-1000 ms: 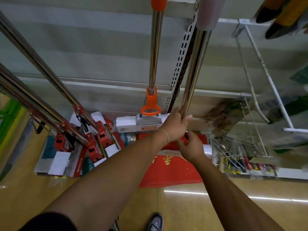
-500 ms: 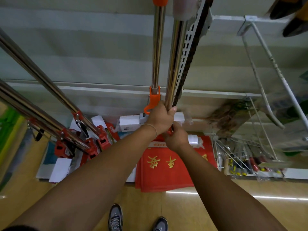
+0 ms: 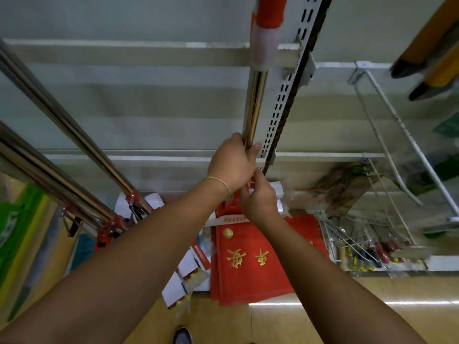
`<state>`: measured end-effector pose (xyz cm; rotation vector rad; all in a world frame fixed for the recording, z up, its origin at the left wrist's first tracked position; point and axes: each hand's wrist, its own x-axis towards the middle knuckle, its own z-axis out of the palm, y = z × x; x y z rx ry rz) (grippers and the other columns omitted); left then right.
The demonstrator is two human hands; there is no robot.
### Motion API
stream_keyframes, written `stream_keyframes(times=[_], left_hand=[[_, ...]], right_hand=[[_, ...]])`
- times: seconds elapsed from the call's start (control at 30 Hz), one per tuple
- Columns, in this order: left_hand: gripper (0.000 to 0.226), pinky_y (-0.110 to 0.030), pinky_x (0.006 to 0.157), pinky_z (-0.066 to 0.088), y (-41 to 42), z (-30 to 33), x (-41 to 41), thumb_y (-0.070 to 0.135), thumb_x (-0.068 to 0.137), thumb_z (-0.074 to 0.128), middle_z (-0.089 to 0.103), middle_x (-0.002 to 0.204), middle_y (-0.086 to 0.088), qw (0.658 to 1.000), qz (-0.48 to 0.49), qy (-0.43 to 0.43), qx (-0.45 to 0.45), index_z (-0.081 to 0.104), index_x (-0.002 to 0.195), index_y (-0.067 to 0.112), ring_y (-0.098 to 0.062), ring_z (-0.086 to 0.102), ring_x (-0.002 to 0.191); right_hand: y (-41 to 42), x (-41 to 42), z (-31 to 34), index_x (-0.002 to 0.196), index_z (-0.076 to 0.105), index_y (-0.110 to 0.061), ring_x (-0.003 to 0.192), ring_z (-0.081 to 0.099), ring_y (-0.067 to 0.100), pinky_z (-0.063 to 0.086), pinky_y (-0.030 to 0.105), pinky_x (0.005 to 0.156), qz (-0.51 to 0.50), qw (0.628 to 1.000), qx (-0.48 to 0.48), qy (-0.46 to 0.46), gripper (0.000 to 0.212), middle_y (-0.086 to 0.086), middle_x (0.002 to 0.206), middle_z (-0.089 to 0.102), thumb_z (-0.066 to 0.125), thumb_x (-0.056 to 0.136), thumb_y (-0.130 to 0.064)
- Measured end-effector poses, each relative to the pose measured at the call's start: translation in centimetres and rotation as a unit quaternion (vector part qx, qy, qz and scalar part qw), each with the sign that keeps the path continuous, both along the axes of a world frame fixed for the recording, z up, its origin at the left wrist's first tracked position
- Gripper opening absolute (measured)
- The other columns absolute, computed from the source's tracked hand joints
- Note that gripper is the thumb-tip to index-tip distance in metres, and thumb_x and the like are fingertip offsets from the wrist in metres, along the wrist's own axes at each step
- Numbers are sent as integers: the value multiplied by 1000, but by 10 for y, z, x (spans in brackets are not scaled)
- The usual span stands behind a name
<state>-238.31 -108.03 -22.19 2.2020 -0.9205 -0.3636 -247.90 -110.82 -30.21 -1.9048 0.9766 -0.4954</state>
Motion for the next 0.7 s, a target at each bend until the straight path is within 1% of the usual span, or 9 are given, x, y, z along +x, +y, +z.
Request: stream_keyframes(times=[0.07,0.13,0.27,0.37,0.43,0.5,0.57,0.63,0.7], left_hand=[[35,-32,73,45,1,19,2,44,95,52,65,99,-7,1000,-13,-11,-26,56,105,11,-25,62,90],[37,-37,80,50,3,42,2,45,94,54,65,104,-9,998,-24,-7,-54,54,110,11,-28,63,96],[46,-34,87,43,9,97,-2,39,96,56,57,128,-18,996,-38,4,-84,45,127,6,-35,56,116],[50,-28,84,39,9,134,-3,37,94,60,57,132,-14,992,-38,10,-122,43,132,10,-32,55,119],[45,-28,84,43,4,153,-3,35,91,63,61,125,-8,989,-42,10,-142,47,128,15,-28,59,113],[43,-30,85,47,0,169,-6,35,90,63,64,117,-4,987,-45,28,-154,47,126,17,-25,62,106],[44,-27,83,44,-4,184,-7,36,91,63,62,113,0,986,-42,34,-159,46,127,17,-19,60,99],[46,-25,82,40,-6,196,-8,38,92,62,60,111,1,988,-40,21,-150,45,130,16,-14,54,94],[45,-24,79,39,-10,207,-8,38,94,60,58,107,1,988,-31,15,-148,45,129,14,-15,54,92]], right_hand=[[1,4,20,125,54,-17,94,66,23,48,30,75,-7,1000,-19,-15,31,3,105,69,54,95,-27],[3,8,43,133,49,-16,105,64,27,51,35,84,-11,999,-41,3,43,7,117,67,52,94,-36],[2,17,90,141,40,-13,118,58,31,51,47,94,-25,996,-84,-9,66,12,132,60,42,87,-51],[-2,20,132,142,39,-13,117,58,32,52,43,91,-38,992,-118,-10,58,12,132,59,52,91,-38],[-4,20,158,133,46,-13,103,62,27,49,31,76,-47,990,-126,-28,43,7,116,65,54,92,-24],[-5,20,178,118,54,-14,82,59,11,38,16,60,-46,989,-131,-43,25,-8,89,62,51,93,-16],[-10,23,194,112,57,-16,73,52,-2,34,8,54,-29,991,-117,-52,18,-13,83,56,51,96,-13],[-15,28,202,116,58,-15,79,51,4,36,11,60,-21,993,-114,-38,21,-9,92,57,53,95,-18],[-18,29,208,112,55,-16,78,54,15,46,29,64,-14,993,-108,-54,21,-5,89,57,47,94,-22]])
